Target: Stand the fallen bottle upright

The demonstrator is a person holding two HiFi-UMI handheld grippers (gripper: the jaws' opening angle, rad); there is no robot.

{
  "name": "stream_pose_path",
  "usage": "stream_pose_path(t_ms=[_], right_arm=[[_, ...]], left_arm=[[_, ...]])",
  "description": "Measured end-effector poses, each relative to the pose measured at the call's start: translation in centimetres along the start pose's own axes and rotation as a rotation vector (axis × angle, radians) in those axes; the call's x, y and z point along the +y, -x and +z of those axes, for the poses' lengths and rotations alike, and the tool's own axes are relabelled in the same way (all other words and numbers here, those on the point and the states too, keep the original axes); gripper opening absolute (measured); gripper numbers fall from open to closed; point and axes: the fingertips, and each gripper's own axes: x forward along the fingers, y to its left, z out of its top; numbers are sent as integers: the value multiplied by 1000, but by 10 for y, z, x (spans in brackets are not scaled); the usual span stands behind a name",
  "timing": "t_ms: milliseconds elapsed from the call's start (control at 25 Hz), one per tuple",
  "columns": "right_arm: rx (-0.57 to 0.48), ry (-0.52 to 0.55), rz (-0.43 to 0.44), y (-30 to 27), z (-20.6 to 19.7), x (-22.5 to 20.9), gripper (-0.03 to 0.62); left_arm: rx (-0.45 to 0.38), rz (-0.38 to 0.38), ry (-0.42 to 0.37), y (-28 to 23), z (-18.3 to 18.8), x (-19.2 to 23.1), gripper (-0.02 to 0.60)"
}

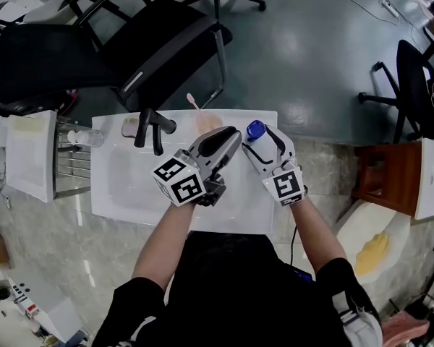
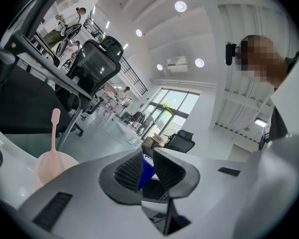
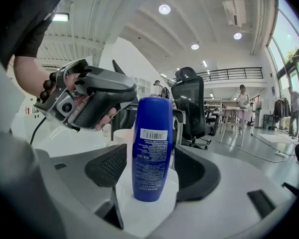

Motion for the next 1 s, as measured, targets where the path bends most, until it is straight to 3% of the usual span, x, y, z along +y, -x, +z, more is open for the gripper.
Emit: stream_pose_path(t_ms=[440, 680, 840, 1000], right_arm=[[-23, -8, 4, 45, 1, 4, 295], [-91, 0, -28, 66, 28, 7, 282], [-156, 9, -48, 76, 52, 13, 256], [-147, 25, -122, 83, 69, 17, 207]], left_arm=[[-89, 78, -73, 52, 5, -14, 74], [-154, 126, -88, 81, 11, -29, 74], [-193, 165, -180, 101, 28, -35, 70], [-195, 198, -294, 123, 46, -37, 61]])
